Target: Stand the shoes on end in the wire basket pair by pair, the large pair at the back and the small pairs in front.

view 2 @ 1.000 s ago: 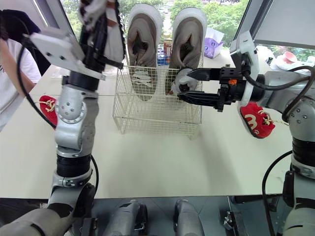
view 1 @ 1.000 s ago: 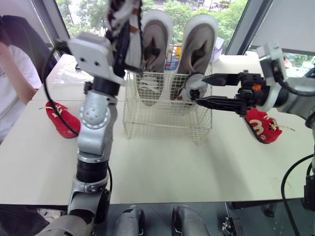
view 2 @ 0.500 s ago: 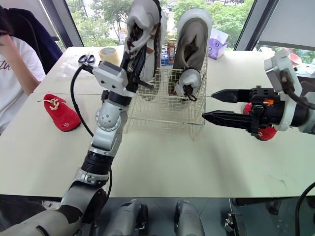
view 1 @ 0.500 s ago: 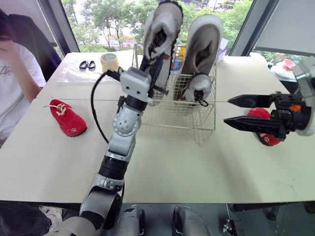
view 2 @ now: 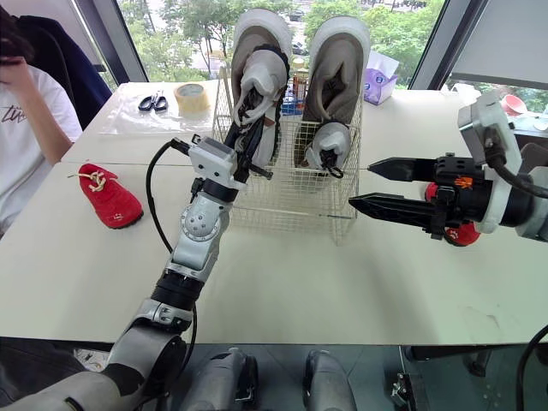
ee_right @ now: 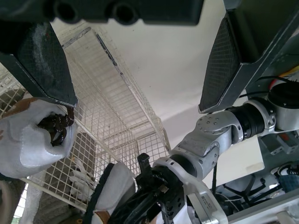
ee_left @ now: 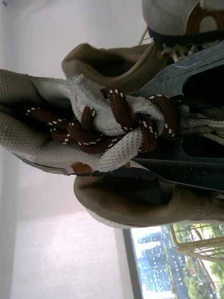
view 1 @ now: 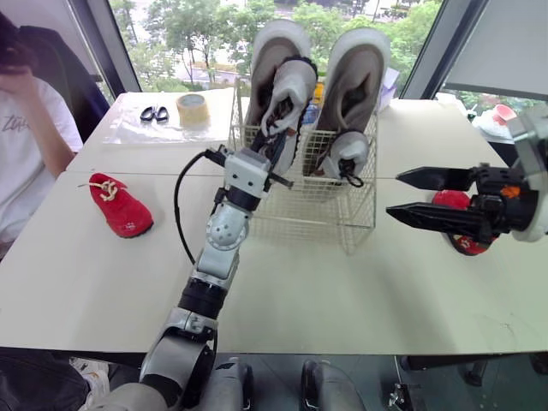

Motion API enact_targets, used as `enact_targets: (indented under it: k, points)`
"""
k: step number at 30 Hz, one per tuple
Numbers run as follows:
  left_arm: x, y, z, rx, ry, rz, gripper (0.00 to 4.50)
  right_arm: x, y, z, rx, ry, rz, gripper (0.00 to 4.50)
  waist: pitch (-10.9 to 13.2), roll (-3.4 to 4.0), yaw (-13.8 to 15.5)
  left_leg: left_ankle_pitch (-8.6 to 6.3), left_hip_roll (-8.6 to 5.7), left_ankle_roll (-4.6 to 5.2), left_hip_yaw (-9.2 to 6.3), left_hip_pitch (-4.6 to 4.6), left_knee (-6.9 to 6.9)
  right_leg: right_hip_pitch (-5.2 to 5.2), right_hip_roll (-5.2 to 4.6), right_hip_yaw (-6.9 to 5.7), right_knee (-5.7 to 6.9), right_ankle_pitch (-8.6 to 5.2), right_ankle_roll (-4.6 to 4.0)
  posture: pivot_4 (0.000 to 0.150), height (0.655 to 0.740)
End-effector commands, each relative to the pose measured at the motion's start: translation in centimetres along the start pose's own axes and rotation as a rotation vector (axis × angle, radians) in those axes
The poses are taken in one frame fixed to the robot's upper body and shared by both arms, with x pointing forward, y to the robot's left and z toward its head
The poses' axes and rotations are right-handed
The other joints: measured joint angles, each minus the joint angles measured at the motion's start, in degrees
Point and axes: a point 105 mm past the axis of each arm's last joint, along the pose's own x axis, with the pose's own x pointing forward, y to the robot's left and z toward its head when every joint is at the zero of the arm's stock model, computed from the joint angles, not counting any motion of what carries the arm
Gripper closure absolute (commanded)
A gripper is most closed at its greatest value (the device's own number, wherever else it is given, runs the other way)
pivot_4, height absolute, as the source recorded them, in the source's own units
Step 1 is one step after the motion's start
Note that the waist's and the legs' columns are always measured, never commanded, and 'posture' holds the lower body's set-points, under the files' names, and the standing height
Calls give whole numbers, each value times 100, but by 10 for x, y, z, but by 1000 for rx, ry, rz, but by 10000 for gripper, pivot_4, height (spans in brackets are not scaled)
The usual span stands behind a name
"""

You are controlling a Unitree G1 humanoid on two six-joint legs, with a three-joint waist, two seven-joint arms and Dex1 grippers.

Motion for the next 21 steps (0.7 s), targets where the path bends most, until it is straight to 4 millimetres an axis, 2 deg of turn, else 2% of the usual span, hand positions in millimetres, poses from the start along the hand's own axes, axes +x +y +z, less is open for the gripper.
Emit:
enact_targets:
  k: [1,3,6,13,16,21]
  points:
    - [-18,-9,-19,-10,122,-17,44472,1,0,10,-46,-36,3,0,-15,15,-1,-1,-1,1,0,0,0,0,-1,0,-1,0,0,1500,7400]
    - [-18,-3,-12,88,76,-10,44472,4,-2,8,-43,-38,10,0,-18,16,1,-1,-1,2,0,0,0,1,-1,0,-2,1,1,1500,7400]
    - [-1,3,9,172,-49,-8,44472,6,-4,7,-42,-33,19,0,-19,17,-4,-1,0,2,0,1,0,1,1,0,-1,-1,-1,1500,7400]
    - [22,8,42,217,-220,17,44472,6,-5,11,-57,-35,24,0,-17,15,17,-1,1,2,0,-9,0,-7,0,-1,-3,4,7,1500,7400]
    - [28,14,34,217,-204,48,44472,7,-3,9,-57,-34,25,0,-17,16,14,-2,-2,3,0,-11,1,-3,-2,-2,-13,6,9,1500,7400]
    - [24,11,2,183,-108,47,44472,7,-2,9,-60,-36,13,0,-17,16,5,-3,-1,5,0,-11,0,1,0,-4,-25,9,14,1500,7400]
